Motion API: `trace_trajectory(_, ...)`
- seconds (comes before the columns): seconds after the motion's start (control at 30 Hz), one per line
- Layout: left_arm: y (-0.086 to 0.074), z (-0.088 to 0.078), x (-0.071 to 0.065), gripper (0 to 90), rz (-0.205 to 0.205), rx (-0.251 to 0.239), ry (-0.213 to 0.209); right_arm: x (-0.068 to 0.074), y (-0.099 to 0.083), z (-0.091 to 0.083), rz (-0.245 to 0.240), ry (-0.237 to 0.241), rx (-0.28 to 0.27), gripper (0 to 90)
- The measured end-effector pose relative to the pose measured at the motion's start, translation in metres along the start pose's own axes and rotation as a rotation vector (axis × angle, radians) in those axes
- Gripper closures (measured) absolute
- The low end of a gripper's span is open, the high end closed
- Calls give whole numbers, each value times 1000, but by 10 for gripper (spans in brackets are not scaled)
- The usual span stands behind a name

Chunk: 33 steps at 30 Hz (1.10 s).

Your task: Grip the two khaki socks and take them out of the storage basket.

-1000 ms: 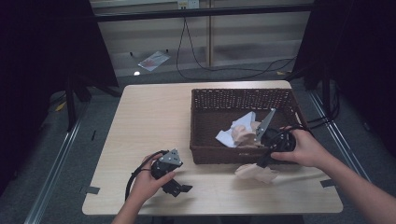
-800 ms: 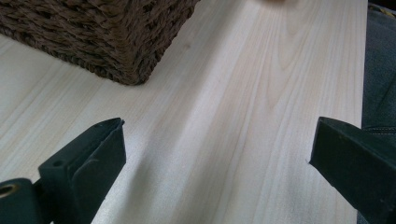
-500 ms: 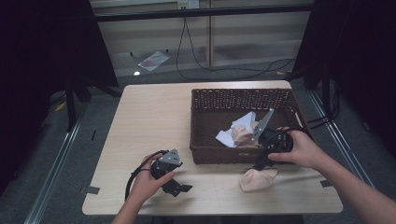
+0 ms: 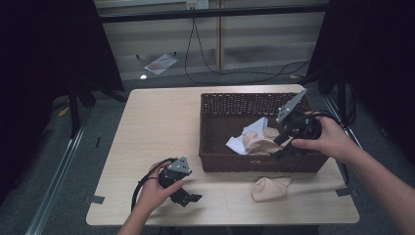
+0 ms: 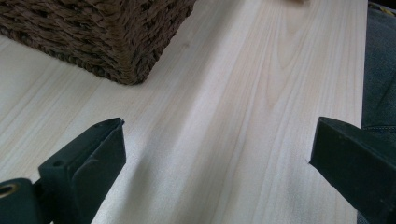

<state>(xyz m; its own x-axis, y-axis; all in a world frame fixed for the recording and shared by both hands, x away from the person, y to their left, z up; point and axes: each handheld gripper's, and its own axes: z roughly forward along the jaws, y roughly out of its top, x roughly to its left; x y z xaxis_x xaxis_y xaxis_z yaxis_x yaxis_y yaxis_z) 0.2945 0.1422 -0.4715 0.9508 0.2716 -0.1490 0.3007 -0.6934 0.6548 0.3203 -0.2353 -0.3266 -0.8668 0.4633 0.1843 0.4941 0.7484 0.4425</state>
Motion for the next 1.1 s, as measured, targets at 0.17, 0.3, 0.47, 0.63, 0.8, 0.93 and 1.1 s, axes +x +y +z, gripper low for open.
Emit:
trace_trajectory(0.17,0,0,1,31,9,11,-1,-18,1,1,35,-55,0,253)
trace_trajectory(0.3,-1,0,1,31,2,0,-6,-29,1,8,59,-76,-4,222)
trace_trajectory(0.47,-1,0,1,32,1,-1,-4,-39,1,20,81,-90,7,204)
trace_trajectory(0.63,-1,1,1,31,-2,-10,-3,-48,-1,31,100,-107,19,196)
trace_trajectory(0.8,-1,1,1,32,-1,-10,-5,-55,-3,39,115,-126,28,204)
trace_trajectory(0.93,-1,1,0,31,-2,-11,-5,-61,-4,44,123,-133,40,233)
trace_trajectory(1.1,-1,0,0,31,-7,-14,-3,-69,-8,51,135,-142,42,259)
